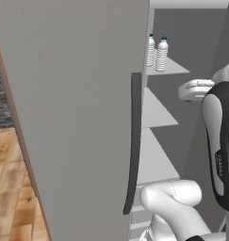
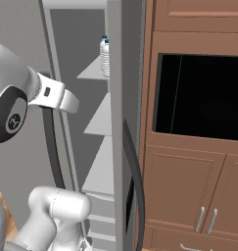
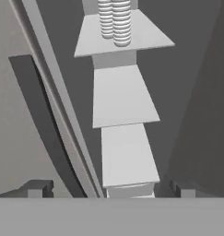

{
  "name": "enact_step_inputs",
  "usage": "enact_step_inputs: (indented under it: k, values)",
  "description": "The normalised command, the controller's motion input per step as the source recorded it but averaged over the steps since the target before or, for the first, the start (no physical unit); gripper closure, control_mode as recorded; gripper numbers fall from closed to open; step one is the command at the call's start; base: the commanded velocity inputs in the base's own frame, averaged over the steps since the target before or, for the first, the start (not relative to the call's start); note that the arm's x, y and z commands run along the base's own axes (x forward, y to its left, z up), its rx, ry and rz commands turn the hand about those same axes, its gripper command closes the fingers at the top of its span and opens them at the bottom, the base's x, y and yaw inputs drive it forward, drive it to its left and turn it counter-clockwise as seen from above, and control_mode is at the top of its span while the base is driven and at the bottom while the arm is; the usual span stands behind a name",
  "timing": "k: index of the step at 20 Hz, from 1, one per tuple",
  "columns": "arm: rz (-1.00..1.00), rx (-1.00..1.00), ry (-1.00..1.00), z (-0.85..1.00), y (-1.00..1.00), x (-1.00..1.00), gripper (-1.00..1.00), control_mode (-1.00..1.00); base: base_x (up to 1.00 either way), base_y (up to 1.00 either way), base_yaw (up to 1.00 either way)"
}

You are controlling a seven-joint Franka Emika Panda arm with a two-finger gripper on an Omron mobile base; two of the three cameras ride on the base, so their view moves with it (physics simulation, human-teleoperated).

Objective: Take the bottled waters from the counter and place them in the freezer to freeze. Close the freezer door after placing the bottles.

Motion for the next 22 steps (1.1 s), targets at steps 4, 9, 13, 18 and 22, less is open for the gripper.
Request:
enact_step_inputs:
  k: [4, 9, 13, 18, 22]
  values:
    - [0.01, -0.18, 0.04, -0.52, 0.00, 0.00, -1.00, -1.00, 0.00, 0.00, 0.00]
    - [0.00, -0.12, 0.06, -0.39, 0.00, 0.00, -1.00, -1.00, 0.00, 0.00, 0.00]
    - [0.00, -0.01, 0.02, -0.29, 0.00, -0.05, -1.00, -1.00, 0.00, 0.00, 0.00]
    - [0.00, 0.00, 0.01, -0.24, 0.00, -0.07, -1.00, -1.00, 0.00, 0.00, 0.00]
    - [0.00, 0.00, 0.01, -0.10, 0.00, 0.00, -1.00, -1.00, 0.00, 0.00, 0.00]
